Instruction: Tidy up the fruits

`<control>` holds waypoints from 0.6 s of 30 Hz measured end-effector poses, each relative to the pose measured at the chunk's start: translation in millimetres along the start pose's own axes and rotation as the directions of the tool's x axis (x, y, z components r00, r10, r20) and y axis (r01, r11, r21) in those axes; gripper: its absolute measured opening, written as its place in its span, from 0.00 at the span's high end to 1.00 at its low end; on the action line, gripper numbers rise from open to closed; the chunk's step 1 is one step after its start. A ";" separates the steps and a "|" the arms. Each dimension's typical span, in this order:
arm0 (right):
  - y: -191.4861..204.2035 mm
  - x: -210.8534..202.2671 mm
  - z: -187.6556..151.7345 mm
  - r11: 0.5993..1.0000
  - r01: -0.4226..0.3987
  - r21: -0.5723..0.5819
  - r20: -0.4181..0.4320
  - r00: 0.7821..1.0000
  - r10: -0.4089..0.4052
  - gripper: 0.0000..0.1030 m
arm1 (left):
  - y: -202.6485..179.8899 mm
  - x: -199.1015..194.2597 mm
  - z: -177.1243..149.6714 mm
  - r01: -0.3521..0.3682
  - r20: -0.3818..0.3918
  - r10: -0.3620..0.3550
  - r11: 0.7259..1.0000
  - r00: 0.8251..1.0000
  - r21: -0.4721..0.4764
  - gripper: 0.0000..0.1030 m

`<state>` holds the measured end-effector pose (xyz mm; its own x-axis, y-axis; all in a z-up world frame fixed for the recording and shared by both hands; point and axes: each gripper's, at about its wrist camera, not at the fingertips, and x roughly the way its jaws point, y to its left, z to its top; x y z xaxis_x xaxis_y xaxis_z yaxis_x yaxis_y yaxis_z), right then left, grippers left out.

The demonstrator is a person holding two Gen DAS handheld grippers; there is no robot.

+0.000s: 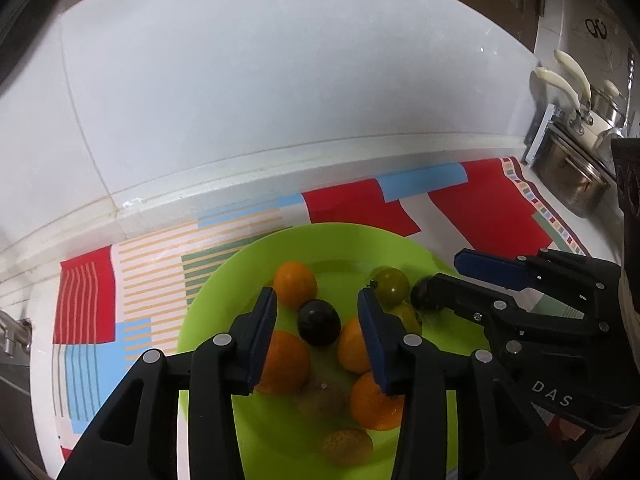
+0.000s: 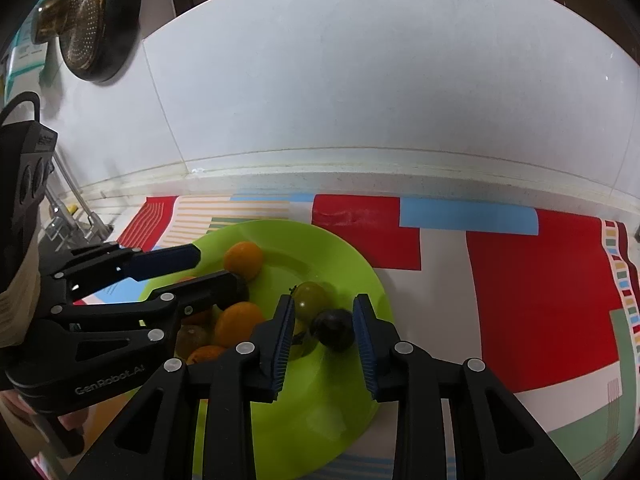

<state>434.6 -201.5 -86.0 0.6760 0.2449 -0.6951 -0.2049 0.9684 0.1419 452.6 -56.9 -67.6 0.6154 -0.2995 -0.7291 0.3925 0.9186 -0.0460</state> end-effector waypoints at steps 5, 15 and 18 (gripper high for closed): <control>1.1 -10.2 -0.4 1.000 0.010 0.002 0.013 1.000 -0.010 0.69 | 0.8 -15.3 -3.8 -0.028 0.009 0.028 1.000 1.000 -0.008 0.53; 13.5 -51.5 -6.1 1.000 0.026 0.005 0.066 0.997 -0.027 0.58 | -0.7 -68.7 -16.3 -0.082 0.075 0.087 0.995 0.993 -0.062 0.34; 18.7 -66.5 -9.7 0.999 0.033 0.009 0.079 0.996 -0.033 0.55 | -1.6 -86.6 -22.8 -0.106 0.100 0.114 0.991 0.988 -0.081 0.25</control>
<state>379.0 -200.1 -44.0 0.7365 0.2155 -0.6412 -0.1766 0.9763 0.1253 383.1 -26.6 -20.0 0.7215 -0.2172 -0.6575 0.2681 0.9631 -0.0240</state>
